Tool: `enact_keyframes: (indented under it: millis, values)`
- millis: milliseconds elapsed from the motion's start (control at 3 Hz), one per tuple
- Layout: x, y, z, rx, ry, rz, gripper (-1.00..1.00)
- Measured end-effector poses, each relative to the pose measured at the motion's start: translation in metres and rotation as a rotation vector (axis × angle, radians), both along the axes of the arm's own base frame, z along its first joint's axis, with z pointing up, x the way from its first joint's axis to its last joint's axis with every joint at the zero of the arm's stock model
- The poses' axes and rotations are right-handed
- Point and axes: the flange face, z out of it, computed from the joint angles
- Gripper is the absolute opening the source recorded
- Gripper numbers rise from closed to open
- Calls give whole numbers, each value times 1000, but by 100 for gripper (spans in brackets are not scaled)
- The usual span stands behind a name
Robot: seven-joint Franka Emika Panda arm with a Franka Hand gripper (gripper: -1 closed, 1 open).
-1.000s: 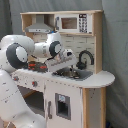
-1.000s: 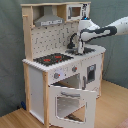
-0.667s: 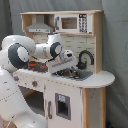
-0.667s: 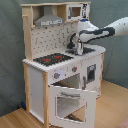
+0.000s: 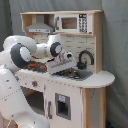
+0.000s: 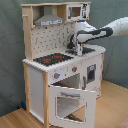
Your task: Play with the kitchen
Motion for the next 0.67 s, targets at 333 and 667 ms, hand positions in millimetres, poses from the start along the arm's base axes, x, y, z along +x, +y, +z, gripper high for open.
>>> enact_keyframes:
  millis: [333,667]
  values:
    - [5,1,-7,-7,35,32,100]
    - [7,4,-9,-11,72,55,100]
